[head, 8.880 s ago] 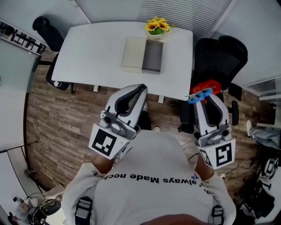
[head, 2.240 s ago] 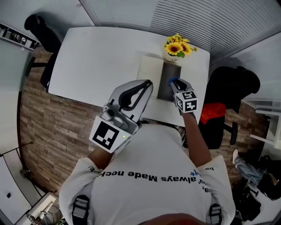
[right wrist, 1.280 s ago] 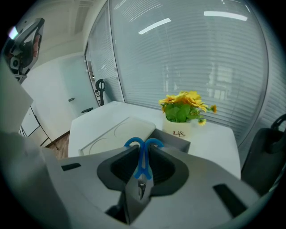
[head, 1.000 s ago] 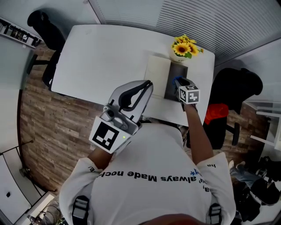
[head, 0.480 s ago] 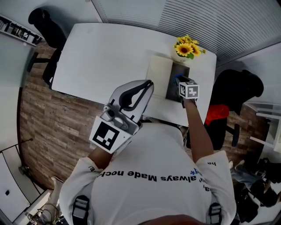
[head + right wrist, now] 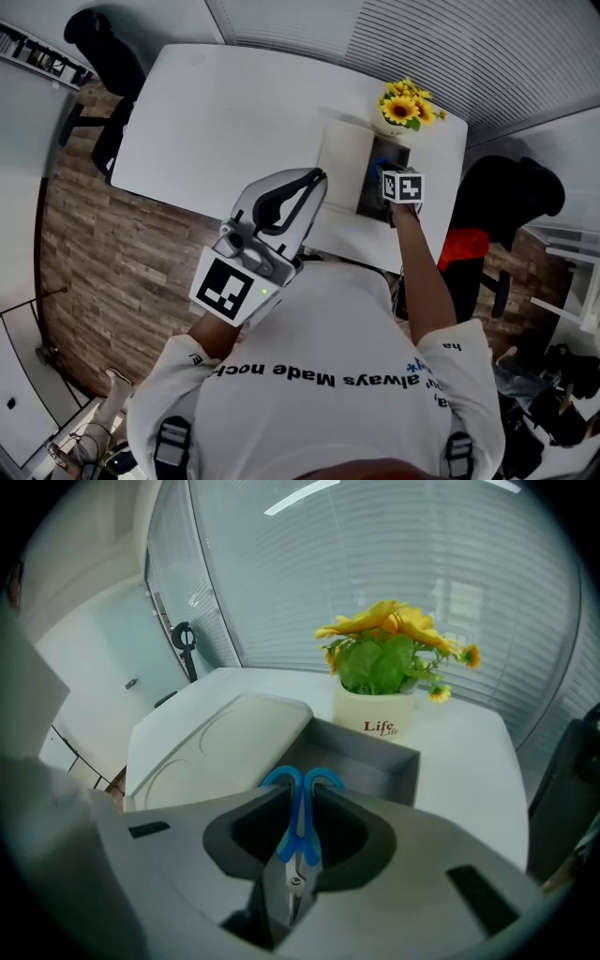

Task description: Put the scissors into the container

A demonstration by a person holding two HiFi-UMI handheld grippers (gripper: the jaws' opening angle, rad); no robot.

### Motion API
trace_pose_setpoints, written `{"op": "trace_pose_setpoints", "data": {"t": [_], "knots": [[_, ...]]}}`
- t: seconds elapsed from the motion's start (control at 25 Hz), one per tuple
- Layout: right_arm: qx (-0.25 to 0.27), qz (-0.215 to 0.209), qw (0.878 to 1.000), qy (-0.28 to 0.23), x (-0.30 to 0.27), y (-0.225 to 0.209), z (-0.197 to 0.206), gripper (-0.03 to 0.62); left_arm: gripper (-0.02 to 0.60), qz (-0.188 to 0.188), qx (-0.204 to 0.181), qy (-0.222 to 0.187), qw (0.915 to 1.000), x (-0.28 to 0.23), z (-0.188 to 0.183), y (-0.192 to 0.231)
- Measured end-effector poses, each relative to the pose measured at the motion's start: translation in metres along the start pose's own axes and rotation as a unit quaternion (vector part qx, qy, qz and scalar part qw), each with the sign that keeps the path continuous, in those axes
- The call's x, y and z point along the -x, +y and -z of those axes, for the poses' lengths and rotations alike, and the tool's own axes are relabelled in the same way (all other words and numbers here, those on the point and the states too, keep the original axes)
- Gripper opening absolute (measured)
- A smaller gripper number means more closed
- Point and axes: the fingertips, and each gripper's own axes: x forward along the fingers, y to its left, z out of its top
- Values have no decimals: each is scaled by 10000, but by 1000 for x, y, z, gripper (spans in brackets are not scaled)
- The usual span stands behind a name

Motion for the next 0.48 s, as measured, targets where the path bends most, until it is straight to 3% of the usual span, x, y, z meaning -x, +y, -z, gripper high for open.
{"op": "trace_pose_setpoints", "data": {"t": [0.48], "knots": [[-38,55,9992,399,-19,-2,2,86,26,-158,23,54,9999,-3,3,15]]}}
